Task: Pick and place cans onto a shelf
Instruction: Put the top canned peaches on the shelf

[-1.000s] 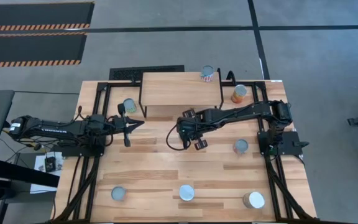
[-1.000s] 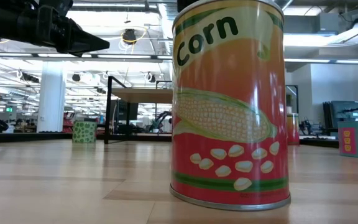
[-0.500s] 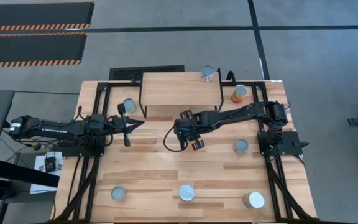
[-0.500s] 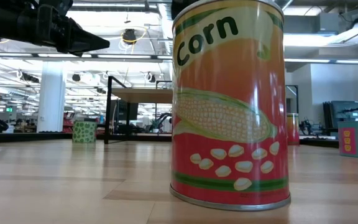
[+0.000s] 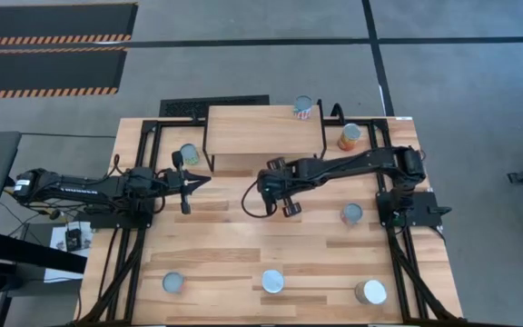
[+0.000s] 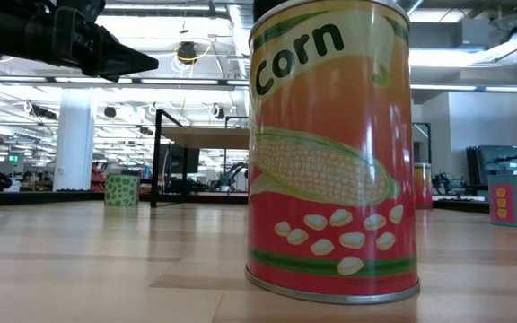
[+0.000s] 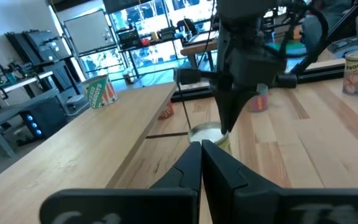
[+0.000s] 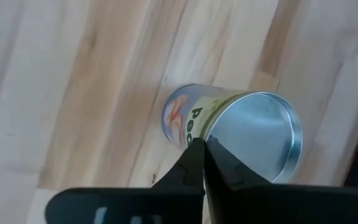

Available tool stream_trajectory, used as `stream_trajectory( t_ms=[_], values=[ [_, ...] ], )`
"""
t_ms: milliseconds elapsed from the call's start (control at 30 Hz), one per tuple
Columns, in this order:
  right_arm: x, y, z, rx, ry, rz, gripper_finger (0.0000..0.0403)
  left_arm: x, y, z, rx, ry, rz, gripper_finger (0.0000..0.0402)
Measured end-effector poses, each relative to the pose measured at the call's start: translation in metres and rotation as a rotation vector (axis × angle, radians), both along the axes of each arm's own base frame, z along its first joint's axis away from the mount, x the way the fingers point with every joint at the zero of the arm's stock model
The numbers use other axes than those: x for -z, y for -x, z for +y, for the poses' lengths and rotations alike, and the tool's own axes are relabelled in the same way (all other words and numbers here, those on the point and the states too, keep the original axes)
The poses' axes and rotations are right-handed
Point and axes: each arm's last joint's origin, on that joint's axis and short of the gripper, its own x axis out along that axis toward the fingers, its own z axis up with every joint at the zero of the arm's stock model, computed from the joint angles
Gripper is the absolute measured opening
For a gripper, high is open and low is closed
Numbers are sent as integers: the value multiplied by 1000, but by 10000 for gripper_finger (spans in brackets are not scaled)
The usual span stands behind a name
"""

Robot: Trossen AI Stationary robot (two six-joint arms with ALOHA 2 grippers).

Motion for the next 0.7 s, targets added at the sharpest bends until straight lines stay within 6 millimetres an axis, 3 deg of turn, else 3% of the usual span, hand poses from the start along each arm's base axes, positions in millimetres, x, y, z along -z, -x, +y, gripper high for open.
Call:
stream_trajectory(
  t_ms=[200,433,567,700],
  values=[
    [-39,15,10,18,-35,-115,5,0,0,0,0,0,0,2],
    [-127,32,13,66,-27,-323,4,0,0,0,0,0,-2,2],
    [-162,32,-15,105,35,-355,3,0,0,0,0,0,-2,2],
    [-175,26,-59,142,107,-325,3,0,0,0,0,0,-2,2]
  ],
)
